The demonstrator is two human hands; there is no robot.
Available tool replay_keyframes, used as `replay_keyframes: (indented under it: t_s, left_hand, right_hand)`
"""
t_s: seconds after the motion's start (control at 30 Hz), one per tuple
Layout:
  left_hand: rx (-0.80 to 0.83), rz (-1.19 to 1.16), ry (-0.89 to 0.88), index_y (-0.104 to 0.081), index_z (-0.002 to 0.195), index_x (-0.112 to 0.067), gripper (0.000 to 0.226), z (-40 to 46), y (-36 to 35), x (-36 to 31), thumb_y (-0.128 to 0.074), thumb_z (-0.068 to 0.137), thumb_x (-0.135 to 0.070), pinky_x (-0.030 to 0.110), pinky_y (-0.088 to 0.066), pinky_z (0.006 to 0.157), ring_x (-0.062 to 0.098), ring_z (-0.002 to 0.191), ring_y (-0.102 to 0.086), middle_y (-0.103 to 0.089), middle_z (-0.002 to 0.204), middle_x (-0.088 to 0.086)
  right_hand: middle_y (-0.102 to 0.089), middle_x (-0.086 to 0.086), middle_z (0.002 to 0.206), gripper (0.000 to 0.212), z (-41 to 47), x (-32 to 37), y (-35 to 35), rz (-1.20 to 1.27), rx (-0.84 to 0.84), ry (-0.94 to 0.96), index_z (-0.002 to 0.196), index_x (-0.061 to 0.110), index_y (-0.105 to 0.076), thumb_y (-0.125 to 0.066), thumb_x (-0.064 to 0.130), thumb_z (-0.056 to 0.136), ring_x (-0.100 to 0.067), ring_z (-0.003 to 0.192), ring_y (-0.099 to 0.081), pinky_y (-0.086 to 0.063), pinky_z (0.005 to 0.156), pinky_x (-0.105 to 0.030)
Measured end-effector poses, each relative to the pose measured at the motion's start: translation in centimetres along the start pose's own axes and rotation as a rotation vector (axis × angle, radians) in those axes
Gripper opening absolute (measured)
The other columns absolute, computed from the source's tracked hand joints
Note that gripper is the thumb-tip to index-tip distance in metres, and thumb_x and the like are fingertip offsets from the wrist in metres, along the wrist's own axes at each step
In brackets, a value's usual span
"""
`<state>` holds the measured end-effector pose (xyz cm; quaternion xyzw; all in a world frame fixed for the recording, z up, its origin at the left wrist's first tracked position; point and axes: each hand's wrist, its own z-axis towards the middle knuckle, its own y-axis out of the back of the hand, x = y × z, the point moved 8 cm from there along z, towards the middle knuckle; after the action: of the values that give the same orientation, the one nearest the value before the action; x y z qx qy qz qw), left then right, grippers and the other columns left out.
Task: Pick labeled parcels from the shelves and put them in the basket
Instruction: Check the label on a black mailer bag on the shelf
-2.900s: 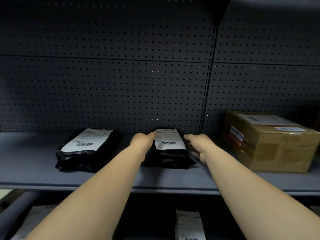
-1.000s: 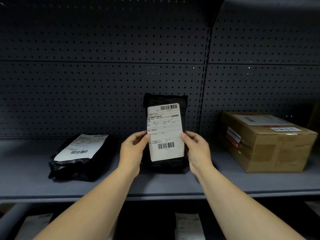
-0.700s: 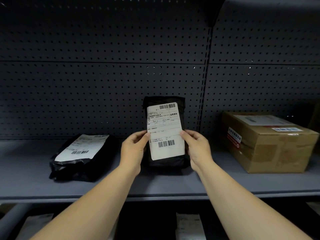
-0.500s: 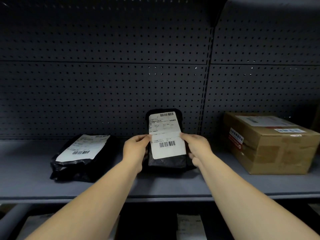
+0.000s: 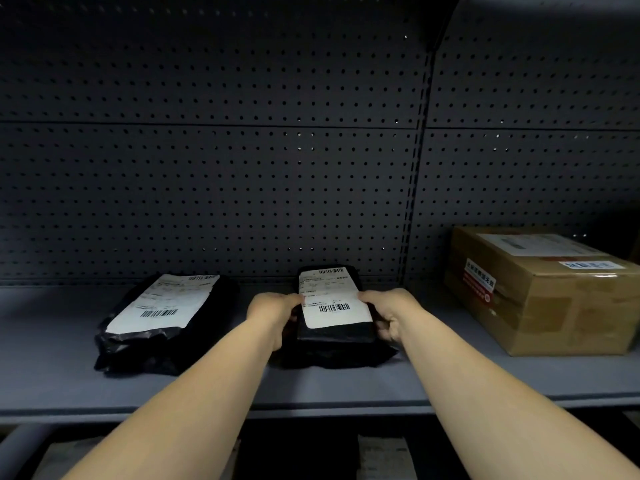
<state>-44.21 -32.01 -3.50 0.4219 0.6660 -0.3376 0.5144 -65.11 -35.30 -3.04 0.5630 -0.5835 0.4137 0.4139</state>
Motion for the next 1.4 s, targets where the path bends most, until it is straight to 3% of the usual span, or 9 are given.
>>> replay_keyframes:
  t_s: [0.1, 0.2, 0.3, 0.4, 0.57, 0.67, 0.77, 1.07, 1.4]
  left_hand:
    - [-0.001, 0.022, 0.003, -0.062, 0.078, -0.003, 0.014, 0.2, 0.0, 0.0, -0.072, 0.081, -0.013, 0.031, -0.052, 0.059, 0.026, 0.069, -0.063, -0.067, 0.078, 0.013]
    - [0.002, 0.031, 0.002, -0.060, 0.074, -0.004, 0.016, 0.3, -0.1, -0.1, -0.071, 0.081, -0.013, 0.027, -0.047, 0.050, 0.022, 0.064, -0.061, -0.065, 0.074, 0.010]
    - [0.005, 0.045, -0.003, -0.058, 0.072, -0.005, 0.018, 0.2, 0.0, -0.4, -0.071, 0.082, -0.013, 0.027, -0.045, 0.049, 0.021, 0.064, -0.061, -0.064, 0.073, 0.009]
    - [-0.018, 0.116, -0.045, -0.060, 0.072, -0.004, 0.019, 0.1, 0.2, -0.8, -0.070, 0.082, -0.017, 0.026, -0.046, 0.053, 0.023, 0.068, -0.061, -0.065, 0.077, 0.010]
    - [-0.108, 0.627, -0.385, -0.057, 0.071, -0.013, 0.024, -1.0, 0.1, -4.3, -0.061, 0.086, -0.031, 0.026, -0.040, 0.060, 0.020, 0.067, -0.055, -0.057, 0.071, 0.002]
    - [-0.209, 1.015, -0.662, -0.064, 0.099, -0.010, 0.029, -3.1, -1.0, -6.6, -0.053, 0.089, -0.035, 0.030, -0.046, 0.068, 0.026, 0.088, -0.059, -0.062, 0.098, 0.006]
    - [-0.287, 1.252, -0.865, -0.063, 0.096, -0.014, 0.027, -5.2, -2.3, -7.7, -0.051, 0.087, -0.036, 0.032, -0.040, 0.069, 0.028, 0.093, -0.058, -0.061, 0.101, 0.007]
    - [-0.227, 1.332, -0.975, -0.062, 0.107, -0.016, 0.032, -7.2, -4.8, -8.0, -0.049, 0.089, -0.040, 0.032, -0.038, 0.071, 0.025, 0.094, -0.058, -0.063, 0.103, 0.005]
    - [-0.179, 1.270, -0.947, -0.063, 0.095, -0.011, 0.036, -9.4, -10.7, -8.9, -0.048, 0.092, -0.044, 0.028, -0.041, 0.059, 0.024, 0.080, -0.061, -0.065, 0.090, 0.006]
  right_hand:
    - [-0.057, -0.001, 0.033, 0.020, 0.0, 0.0, 0.0, -0.023, 0.002, -0.005, 0.070, 0.004, -0.055, -0.069, 0.010, 0.084, -0.013, 0.025, -0.054, -0.042, 0.029, -0.020]
    - [-0.058, -0.001, 0.034, 0.019, 0.1, 0.0, -0.1, -0.038, 0.003, -0.009, 0.070, 0.004, -0.056, -0.068, 0.010, 0.084, -0.013, 0.026, -0.055, -0.043, 0.029, -0.020]
    - [-0.063, -0.005, 0.044, 0.018, -0.1, 0.0, -0.1, -0.052, -0.004, -0.019, 0.072, 0.005, -0.056, -0.068, 0.011, 0.084, -0.014, 0.030, -0.058, -0.044, 0.030, -0.021]
    - [-0.063, -0.007, 0.065, 0.018, -0.1, 0.4, 0.3, -0.121, -0.047, -0.006, 0.075, 0.006, -0.058, -0.067, 0.018, 0.085, -0.018, 0.049, -0.060, -0.043, 0.034, -0.018]
    - [-0.062, -0.010, 0.086, 0.030, -1.1, 5.3, 0.8, -0.804, -0.264, 0.405, 0.092, 0.008, -0.066, -0.051, 0.034, 0.091, -0.023, 0.076, -0.055, -0.040, 0.057, -0.025]
    - [-0.063, -0.008, 0.107, 0.032, -2.9, 7.0, -0.5, -1.150, -0.332, 0.646, 0.109, 0.014, -0.064, -0.048, 0.036, 0.093, -0.026, 0.098, -0.055, -0.041, 0.070, -0.029]
    - [-0.061, -0.006, 0.111, 0.030, -4.3, 7.4, -1.4, -1.380, -0.394, 0.836, 0.111, 0.017, -0.063, -0.049, 0.034, 0.091, -0.027, 0.106, -0.050, -0.037, 0.075, -0.032]
    - [-0.061, -0.006, 0.112, 0.032, -6.6, 7.8, 0.8, -1.433, -0.488, 0.905, 0.113, 0.016, -0.063, -0.052, 0.035, 0.089, -0.027, 0.107, -0.051, -0.042, 0.080, -0.036]
    - [-0.060, -0.006, 0.113, 0.034, -8.1, 10.2, 7.7, -1.388, -0.559, 0.941, 0.115, 0.016, -0.062, -0.053, 0.035, 0.089, -0.027, 0.108, -0.051, -0.042, 0.081, -0.036]
